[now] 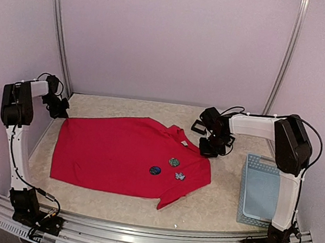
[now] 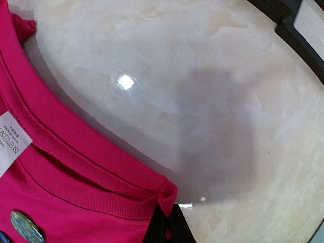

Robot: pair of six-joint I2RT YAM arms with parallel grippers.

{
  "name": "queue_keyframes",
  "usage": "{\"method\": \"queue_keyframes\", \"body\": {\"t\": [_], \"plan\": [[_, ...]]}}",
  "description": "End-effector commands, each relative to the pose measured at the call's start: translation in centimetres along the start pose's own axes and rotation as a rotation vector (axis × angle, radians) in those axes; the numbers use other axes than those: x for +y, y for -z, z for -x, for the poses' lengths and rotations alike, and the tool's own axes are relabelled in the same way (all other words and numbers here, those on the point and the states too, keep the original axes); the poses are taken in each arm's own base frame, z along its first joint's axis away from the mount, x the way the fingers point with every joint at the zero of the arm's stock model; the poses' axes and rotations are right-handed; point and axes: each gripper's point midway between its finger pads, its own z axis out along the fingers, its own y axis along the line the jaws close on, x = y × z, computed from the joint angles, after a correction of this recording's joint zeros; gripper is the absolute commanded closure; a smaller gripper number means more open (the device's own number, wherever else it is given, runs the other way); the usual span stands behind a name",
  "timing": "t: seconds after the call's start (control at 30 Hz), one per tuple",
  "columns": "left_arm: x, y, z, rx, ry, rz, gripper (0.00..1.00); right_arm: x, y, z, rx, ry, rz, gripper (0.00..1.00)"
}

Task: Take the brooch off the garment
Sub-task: Smooth out the flattened clothing at the center of the board.

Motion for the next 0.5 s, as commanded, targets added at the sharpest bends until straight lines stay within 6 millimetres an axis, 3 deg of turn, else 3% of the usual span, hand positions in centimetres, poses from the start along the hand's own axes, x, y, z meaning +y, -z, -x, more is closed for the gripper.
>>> {"method": "queue_keyframes", "body": {"t": [0.0,0.2,0.33,0.37,0.47], "plan": [[1.1,3.4,3.4,-0.131,0.048,0.021,1.00,-3.7,1.7,-3.3,0.056,-0.062,-0.110,1.00],[2.1,4.0,4.8,-0.163,0.070,0.063,1.00,-5.5,3.5,-6.7,0.090,-0.161,-0.127,1.00],[0.6,3.7,5.3,-0.159,0.044,-0.010,1.00,-5.0,4.2,-7.0,0.071,-0.159,-0.070,1.00],[-0.1,3.7,5.5,-0.162,0.022,-0.032,0.95,-4.7,4.3,-6.6,0.058,-0.147,-0.055,0.92],[-2.1,4.3,5.6,-0.169,-0.038,-0.071,0.64,-3.9,5.7,-4.7,0.003,-0.100,-0.019,0.64]]}}
